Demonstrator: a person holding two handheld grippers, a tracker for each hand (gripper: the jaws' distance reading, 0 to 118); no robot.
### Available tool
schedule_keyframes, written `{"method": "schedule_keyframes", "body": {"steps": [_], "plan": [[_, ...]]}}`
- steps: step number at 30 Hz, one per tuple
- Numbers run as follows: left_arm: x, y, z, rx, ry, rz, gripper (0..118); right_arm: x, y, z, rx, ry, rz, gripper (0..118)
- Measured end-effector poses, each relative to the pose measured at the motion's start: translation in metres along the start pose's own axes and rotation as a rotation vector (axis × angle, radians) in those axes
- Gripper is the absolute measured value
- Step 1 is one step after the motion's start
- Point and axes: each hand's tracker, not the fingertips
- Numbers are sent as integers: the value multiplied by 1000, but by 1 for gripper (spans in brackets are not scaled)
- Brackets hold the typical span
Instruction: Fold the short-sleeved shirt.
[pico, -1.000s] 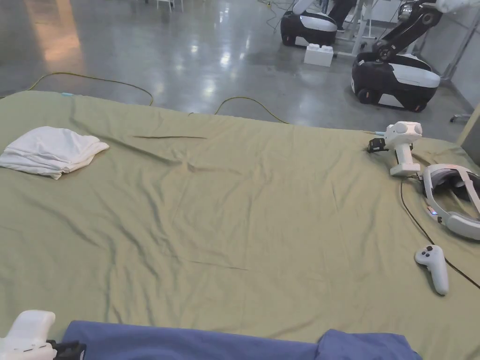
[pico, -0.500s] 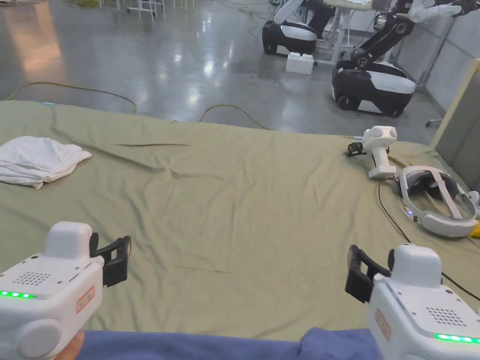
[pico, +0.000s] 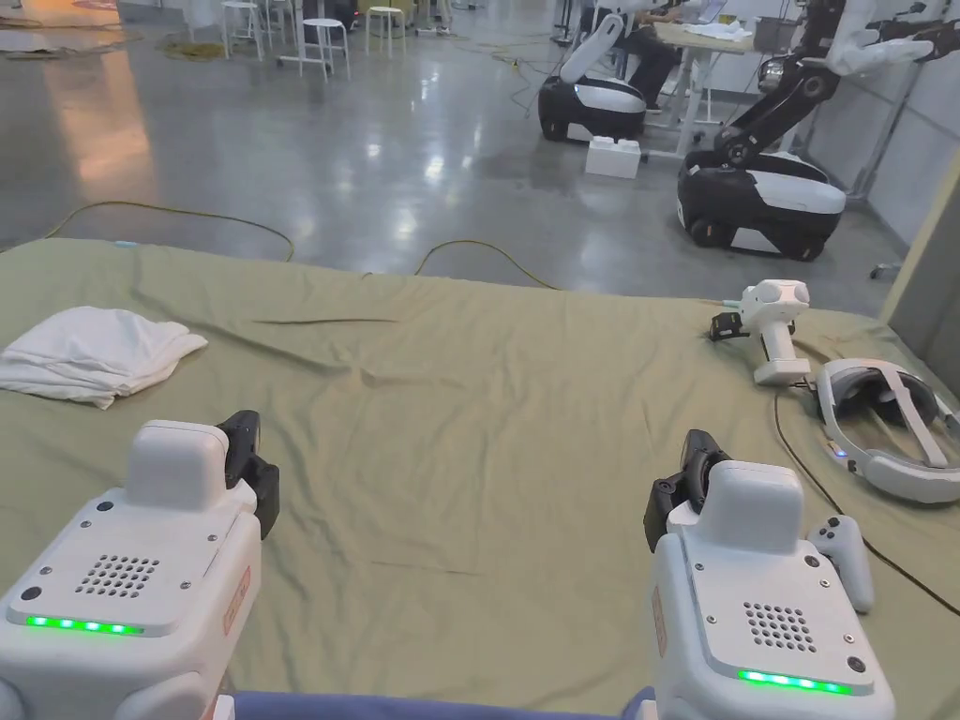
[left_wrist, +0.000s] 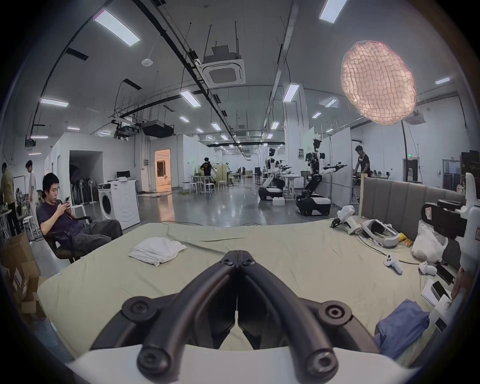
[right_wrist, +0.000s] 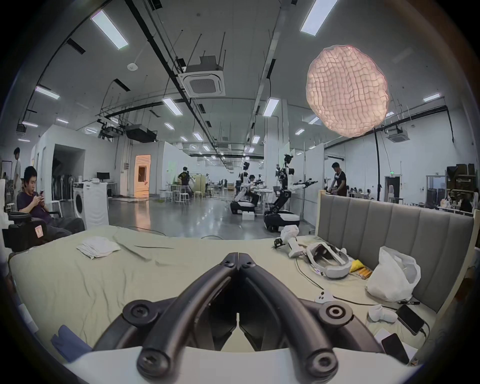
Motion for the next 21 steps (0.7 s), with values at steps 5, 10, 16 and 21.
{"method": "schedule_keyframes", "body": {"steps": [5,10,16,21], "plan": [[-44,-17,-1,-201,-52,23,0,1,5,-2,-11,1,0,0],[-105,-63,-9,-559,-115,136,0,4,-5,-9,-87,26,14,0],[-172,-142,-17,-871,-245,436,1,4,-21,-13,-165,44,17,0],[-207,-193,-28,-1003,-324,633,34,4,-28,-17,-220,60,3,0]]}}
